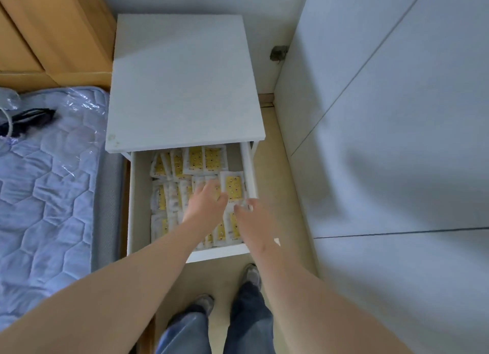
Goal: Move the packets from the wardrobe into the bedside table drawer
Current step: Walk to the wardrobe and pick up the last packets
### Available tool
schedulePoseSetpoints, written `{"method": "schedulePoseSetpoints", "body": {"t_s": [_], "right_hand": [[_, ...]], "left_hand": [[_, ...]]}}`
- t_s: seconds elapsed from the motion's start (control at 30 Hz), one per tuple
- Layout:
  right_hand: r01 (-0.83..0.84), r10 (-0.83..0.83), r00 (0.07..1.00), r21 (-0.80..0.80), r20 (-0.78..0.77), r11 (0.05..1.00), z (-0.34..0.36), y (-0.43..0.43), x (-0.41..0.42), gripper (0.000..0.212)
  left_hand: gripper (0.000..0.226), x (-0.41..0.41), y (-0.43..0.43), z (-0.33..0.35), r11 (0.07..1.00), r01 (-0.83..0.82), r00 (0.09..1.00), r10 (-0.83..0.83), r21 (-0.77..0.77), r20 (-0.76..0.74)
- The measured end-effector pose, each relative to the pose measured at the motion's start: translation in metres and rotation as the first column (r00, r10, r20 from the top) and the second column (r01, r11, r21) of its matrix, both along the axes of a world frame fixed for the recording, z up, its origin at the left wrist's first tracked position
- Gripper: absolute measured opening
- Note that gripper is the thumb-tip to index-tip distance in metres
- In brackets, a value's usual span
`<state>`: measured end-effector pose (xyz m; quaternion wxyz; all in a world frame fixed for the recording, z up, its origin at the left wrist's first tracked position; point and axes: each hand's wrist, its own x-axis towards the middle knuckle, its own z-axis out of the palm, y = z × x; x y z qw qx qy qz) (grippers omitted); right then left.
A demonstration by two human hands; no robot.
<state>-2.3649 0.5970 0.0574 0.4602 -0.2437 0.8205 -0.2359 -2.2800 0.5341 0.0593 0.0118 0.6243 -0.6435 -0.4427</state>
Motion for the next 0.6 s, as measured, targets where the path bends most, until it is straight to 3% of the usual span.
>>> {"method": "schedulePoseSetpoints", "body": {"t_s": [0.13,0.27,0.33,0.4,0.47,0.57,0.6], "right_hand": [[0.316,-0.309,0.945,-0.060,0.104,0.947,0.032,0.037,0.020,0.045],[0.567,-0.547,0.815,-0.070,0.192,0.820,0.063,0.083,0.034,0.044],[0.687,-0.653,0.709,-0.053,0.267,0.724,0.079,0.108,0.038,0.036],[0.776,-0.732,0.618,-0.076,0.287,0.626,0.093,0.134,0.034,0.006],[0.853,-0.804,0.520,-0.122,0.288,0.508,0.104,0.165,0.026,0.022],[0.947,-0.888,0.320,-0.141,0.331,0.289,0.124,0.224,0.019,0.005],[0.965,-0.905,0.254,-0.155,0.342,0.212,0.127,0.245,0.018,0.013]], "left_hand": [[0.037,0.003,0.032,0.037,0.998,-0.026,0.991,0.034,0.059,-0.130],[0.031,0.007,0.069,0.070,0.991,0.033,0.976,-0.003,0.132,-0.217],[0.027,0.004,0.088,0.083,0.981,0.124,0.967,-0.085,0.152,-0.241],[0.022,-0.005,0.109,0.093,0.962,0.219,0.947,-0.169,0.164,-0.272],[0.019,-0.020,0.134,0.102,0.934,0.325,0.916,-0.271,0.149,-0.297],[0.012,-0.049,0.183,0.114,0.875,0.471,0.845,-0.410,0.113,-0.343],[0.011,-0.059,0.204,0.118,0.851,0.513,0.820,-0.449,0.109,-0.354]]}}
